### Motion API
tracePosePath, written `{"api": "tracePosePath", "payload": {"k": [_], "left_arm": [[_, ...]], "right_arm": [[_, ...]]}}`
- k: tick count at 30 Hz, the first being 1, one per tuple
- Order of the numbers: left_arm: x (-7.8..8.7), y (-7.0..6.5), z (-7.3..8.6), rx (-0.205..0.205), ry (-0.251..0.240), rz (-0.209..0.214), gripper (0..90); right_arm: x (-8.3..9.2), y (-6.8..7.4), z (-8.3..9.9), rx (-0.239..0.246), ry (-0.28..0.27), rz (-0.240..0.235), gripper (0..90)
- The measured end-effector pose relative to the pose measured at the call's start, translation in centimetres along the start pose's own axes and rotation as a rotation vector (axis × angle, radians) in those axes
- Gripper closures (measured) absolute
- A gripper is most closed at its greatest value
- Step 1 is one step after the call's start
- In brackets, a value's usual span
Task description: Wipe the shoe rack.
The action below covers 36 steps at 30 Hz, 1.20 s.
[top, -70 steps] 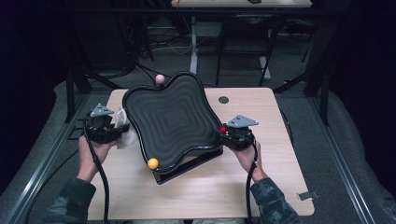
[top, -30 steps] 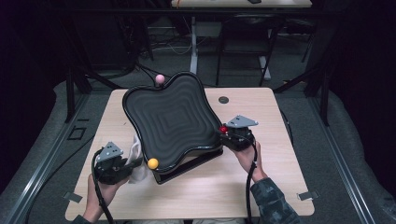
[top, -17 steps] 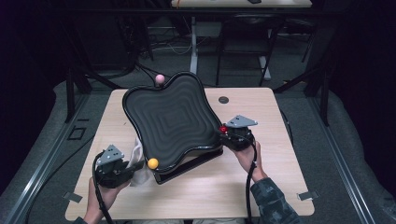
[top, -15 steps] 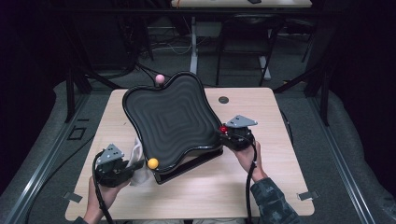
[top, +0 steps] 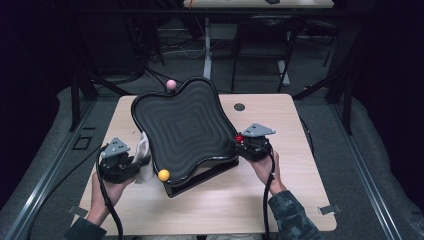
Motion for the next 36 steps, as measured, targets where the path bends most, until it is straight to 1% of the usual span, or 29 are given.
{"api": "tracePosePath", "payload": {"k": [2,4,7,16,18,20,22,24,29,30,31,33,36], "left_arm": [[-0.3,0.7,-0.7,-0.001,-0.002,-0.015,83.1],[-0.8,1.5,-1.6,0.018,-0.006,-0.019,83.1],[-1.4,2.5,-2.8,0.024,-0.003,-0.037,83.1],[-2.9,5.2,-5.8,0.008,0.009,-0.103,83.1],[-3.1,5.7,-6.3,0.014,0.012,-0.111,83.1],[-3.4,6.2,-6.8,0.011,0.013,-0.127,83.1],[-3.7,6.7,-7.2,0.016,0.013,-0.14,83.0],[-4.0,7.1,-7.6,0.025,0.017,-0.145,83.0],[-4.7,7.7,-8.4,0.014,0.025,-0.157,83.0],[-4.7,7.8,-8.5,0.009,0.033,-0.16,83.0],[-4.8,7.9,-8.6,0.009,0.029,-0.165,83.0],[-4.7,8.0,-8.5,0.018,0.027,-0.166,83.0],[-4.2,8.0,-8.3,0.017,0.024,-0.168,83.0]], "right_arm": [[0.0,0.0,0.0,0.002,0.0,-0.002,60.1],[0.0,0.0,0.0,0.002,-0.002,-0.004,60.1],[0.0,0.0,0.0,0.002,-0.004,-0.008,60.1],[0.0,0.0,0.0,0.01,0.0,-0.006,60.1],[0.0,0.0,0.0,0.008,0.001,-0.005,60.1],[0.0,0.0,0.0,0.007,0.001,-0.005,60.1],[0.0,0.0,0.0,0.007,0.002,-0.005,60.1],[0.0,0.0,0.0,0.007,0.002,-0.005,60.1],[0.0,0.0,0.0,0.008,0.001,-0.005,60.1],[-0.1,0.0,0.0,0.009,0.002,-0.006,60.1],[-0.1,0.0,0.0,0.009,0.002,-0.005,60.1],[-0.1,0.0,0.0,0.01,0.001,-0.007,60.1],[-0.1,0.0,0.0,0.011,0.001,-0.008,60.1]]}}
Point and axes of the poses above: each handheld gripper's, and its own axes: x roughly backward along the jaws, z roughly out of its underside, y roughly to its left, the point moved 6 cm from there along -x, roughly forward along the jaws, and after that the axes turned 15 degrees about -y, right-handed, at the moved point
